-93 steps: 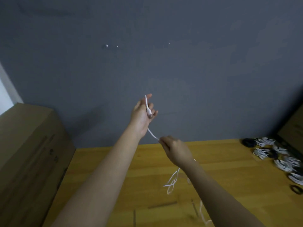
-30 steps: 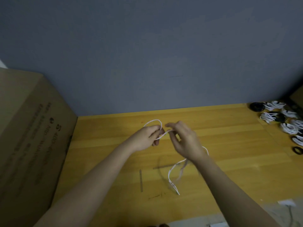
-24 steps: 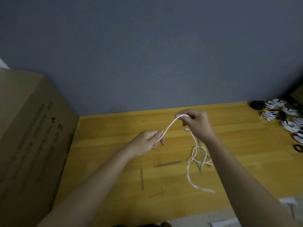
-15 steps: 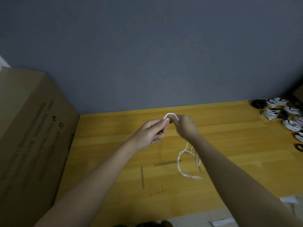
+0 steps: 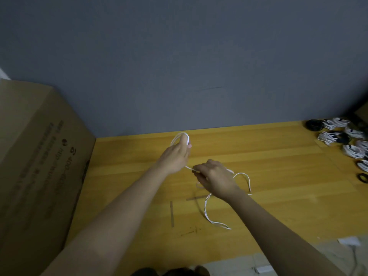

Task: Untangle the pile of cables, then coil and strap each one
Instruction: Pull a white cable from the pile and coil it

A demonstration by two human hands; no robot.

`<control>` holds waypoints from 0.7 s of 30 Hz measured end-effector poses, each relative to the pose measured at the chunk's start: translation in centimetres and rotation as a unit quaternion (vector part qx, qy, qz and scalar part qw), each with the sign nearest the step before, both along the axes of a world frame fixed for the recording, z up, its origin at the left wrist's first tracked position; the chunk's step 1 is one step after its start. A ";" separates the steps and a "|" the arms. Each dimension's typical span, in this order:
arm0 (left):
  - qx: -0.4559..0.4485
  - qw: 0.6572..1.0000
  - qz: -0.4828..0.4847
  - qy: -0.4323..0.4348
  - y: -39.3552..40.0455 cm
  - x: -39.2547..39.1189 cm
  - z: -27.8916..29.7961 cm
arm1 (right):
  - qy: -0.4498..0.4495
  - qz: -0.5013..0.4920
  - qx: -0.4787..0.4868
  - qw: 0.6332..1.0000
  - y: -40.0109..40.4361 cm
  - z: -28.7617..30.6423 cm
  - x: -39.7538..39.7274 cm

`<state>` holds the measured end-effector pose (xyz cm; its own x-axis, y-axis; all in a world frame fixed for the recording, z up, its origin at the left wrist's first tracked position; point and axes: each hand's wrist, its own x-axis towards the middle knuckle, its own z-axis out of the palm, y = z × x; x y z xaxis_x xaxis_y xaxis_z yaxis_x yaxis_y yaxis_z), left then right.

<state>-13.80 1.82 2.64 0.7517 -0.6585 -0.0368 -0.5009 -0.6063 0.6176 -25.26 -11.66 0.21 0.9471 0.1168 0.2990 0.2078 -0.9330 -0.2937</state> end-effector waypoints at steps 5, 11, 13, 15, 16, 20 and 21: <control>0.087 0.993 -0.069 0.044 1.8 0.0 -0.6 | -0.056 -0.139 0.032 0.988 -4.1 0.8 0.3; -0.059 0.987 -0.073 0.127 1.6 -0.4 0.6 | 0.035 -0.186 0.047 0.981 -6.7 -0.4 0.5; -0.162 0.978 0.018 0.130 1.5 0.2 1.3 | 0.047 -0.215 0.109 0.969 -6.7 -0.6 0.5; -0.238 0.957 0.113 0.125 2.1 1.3 2.0 | 0.045 -0.252 0.182 0.949 -7.1 -0.8 0.3; -0.246 0.953 0.135 0.111 2.4 1.7 2.2 | 0.040 -0.279 0.203 0.938 -7.5 -0.9 0.0; -0.230 0.955 0.173 0.073 2.2 1.9 2.3 | 0.066 -0.374 0.179 0.908 -8.0 -1.1 0.3; -0.243 0.947 0.202 0.065 1.9 1.9 2.3 | 0.072 -0.379 0.192 0.902 -8.1 -1.0 0.7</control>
